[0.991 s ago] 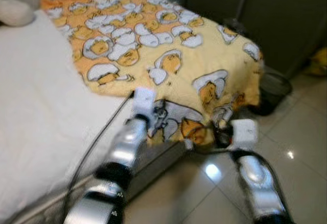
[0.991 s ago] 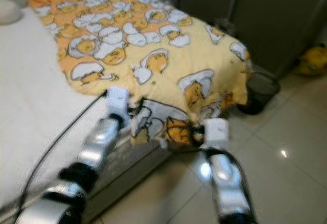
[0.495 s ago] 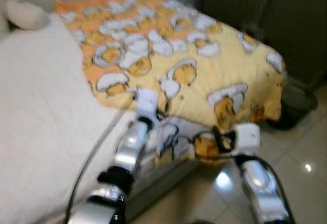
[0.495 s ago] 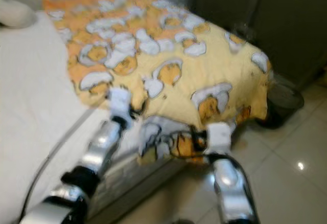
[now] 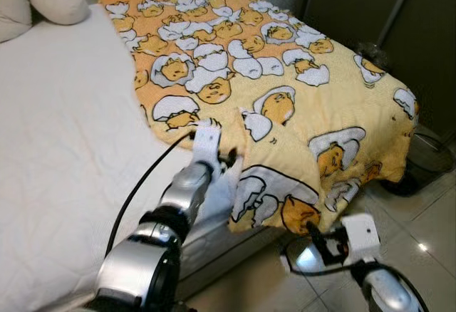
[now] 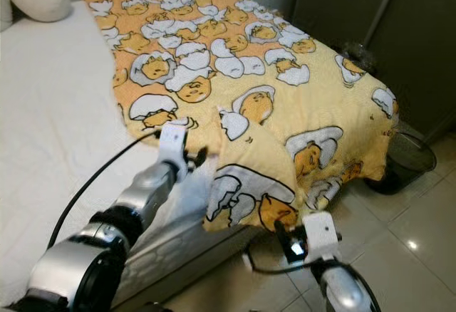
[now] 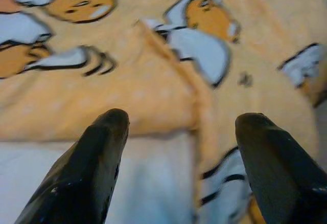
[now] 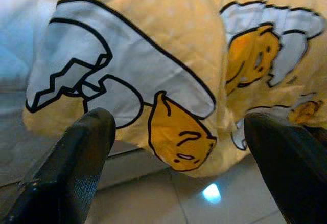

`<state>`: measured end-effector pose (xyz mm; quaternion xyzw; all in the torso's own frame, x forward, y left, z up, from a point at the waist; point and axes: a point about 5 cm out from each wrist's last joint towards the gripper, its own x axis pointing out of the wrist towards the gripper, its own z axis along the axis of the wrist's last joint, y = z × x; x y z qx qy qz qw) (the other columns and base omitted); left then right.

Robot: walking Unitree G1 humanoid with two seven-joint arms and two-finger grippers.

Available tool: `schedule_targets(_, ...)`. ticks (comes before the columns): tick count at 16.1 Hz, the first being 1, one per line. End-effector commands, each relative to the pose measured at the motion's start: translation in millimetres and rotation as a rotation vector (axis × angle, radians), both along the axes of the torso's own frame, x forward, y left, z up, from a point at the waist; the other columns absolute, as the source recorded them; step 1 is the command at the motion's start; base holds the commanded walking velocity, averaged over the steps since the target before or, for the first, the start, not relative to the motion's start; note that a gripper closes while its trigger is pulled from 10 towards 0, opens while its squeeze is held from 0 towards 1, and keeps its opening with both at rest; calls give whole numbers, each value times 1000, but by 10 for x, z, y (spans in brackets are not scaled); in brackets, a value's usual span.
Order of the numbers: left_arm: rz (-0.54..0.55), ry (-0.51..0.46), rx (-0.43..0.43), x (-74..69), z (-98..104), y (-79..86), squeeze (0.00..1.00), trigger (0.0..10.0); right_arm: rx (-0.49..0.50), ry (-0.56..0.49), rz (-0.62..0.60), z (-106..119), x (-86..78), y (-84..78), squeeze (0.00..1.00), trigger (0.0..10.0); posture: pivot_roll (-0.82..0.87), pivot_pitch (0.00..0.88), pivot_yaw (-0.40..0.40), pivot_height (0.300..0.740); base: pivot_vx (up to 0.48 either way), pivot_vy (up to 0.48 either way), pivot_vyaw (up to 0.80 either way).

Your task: Clean up the room

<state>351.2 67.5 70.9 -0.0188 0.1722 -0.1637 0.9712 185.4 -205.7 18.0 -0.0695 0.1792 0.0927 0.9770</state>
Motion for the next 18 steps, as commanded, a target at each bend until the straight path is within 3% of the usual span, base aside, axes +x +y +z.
schedule_targets(1, 6, 16, -23, -12, -15, -52, 0, 10000, -1, -17, 13, 71, -39, -2, 0, 10000, -206, 87, -18, 740, 0, 0, 0)
schedule_targets(2, -17, -26, -36, -17, 29, -148, 0, 10000, 0, -19, 24, 95, -175, 24, 0, 10000, -231, 131, -14, 740, 0, 0, 0)
schedule_targets(4, -128, -229, 91, -87, 110, -313, 0, 10000, 28, -21, 36, 148, -363, 94, 0, 10000, -251, 176, -9, 740, 0, 0, 0)
schedule_targets(5, -140, -256, 105, -115, 100, -333, 0, 10000, 38, -27, 38, 175, -399, 112, 0, 10000, -257, 194, -6, 740, 0, 0, 0)
schedule_targets(6, -107, -213, 115, -203, -46, -318, 0, 10000, 59, -41, 33, 254, -465, 134, 0, 10000, -270, 241, -11, 740, 0, 0, 0)
schedule_targets(9, -45, -163, 131, -261, -169, -276, 0, 10000, 68, -30, 32, 364, -632, 194, 0, 10000, -309, 319, -37, 740, 0, 0, 0)
schedule_targets(14, 237, -156, 164, -114, -83, -15, 0, 10000, 52, 18, 85, 512, -897, 262, 0, 10000, -363, 380, -83, 740, 0, 0, 0)
schedule_targets(18, 224, -116, 116, -139, -111, -93, 0, 10000, 41, 66, 80, 516, -1004, 237, 0, 10000, -364, 398, -90, 740, 0, 0, 0)
